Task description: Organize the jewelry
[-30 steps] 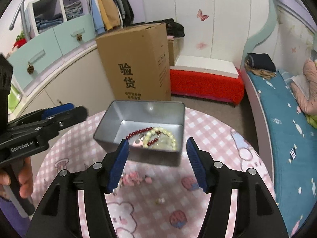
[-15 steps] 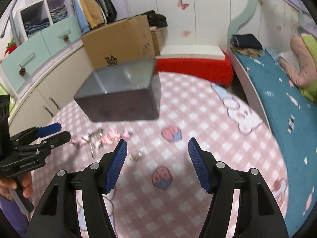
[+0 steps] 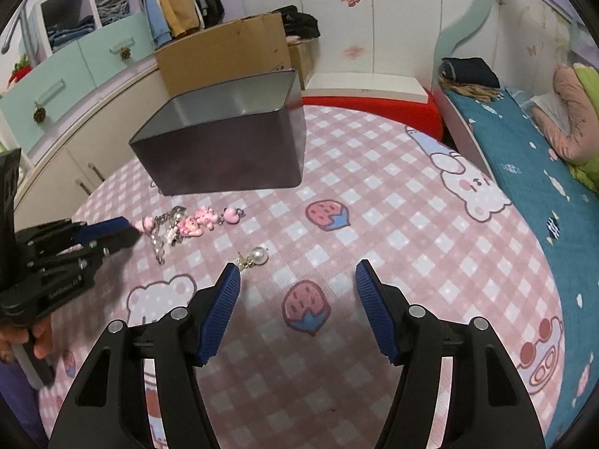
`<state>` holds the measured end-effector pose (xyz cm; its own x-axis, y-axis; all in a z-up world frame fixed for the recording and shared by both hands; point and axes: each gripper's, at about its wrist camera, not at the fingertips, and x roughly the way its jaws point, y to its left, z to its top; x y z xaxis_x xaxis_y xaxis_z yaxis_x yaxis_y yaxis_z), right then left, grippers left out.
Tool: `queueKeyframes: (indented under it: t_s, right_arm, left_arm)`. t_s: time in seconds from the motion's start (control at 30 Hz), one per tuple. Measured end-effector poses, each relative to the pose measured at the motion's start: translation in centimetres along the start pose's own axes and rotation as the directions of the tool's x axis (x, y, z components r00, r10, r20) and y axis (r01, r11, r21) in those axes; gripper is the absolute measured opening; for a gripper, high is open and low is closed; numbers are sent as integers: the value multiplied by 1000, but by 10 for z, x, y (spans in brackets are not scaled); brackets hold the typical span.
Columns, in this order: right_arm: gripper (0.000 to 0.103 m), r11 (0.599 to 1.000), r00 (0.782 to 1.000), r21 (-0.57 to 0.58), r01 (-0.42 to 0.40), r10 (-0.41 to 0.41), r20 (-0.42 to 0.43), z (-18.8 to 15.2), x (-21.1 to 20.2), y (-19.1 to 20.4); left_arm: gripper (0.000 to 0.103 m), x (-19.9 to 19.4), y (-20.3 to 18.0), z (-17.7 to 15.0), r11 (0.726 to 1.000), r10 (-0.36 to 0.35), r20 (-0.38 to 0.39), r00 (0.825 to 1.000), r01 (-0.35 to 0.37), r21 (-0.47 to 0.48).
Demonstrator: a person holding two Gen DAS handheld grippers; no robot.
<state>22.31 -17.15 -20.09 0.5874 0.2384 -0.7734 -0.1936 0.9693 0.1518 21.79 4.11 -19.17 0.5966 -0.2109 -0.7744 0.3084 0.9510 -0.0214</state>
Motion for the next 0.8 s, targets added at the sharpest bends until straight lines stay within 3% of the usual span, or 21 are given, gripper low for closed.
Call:
queueKeyframes:
  t_s: [0.23,0.63,0.73,0.8]
  right_arm:
    - [63,999,1000,-39,0,0,-10,-2,5,7]
    - [62,989,999,-141,34,-38,-26,10,19,31]
    - [50,988,999,-154,19,-23,-26,13,22,34]
    - [35,987,999,-161,6,-11,-32,15,22,36]
  left_arm:
    - [9,-11,5,-3,1000,-6,11,1000,6,-5]
    - [9,-66,26,4,997,-37,126,991,45,-64]
    - [9,-64,29,4,996,-33,120,992,42,-73]
    - [9,-62,33,3,995,-34,115,993,44,-87]
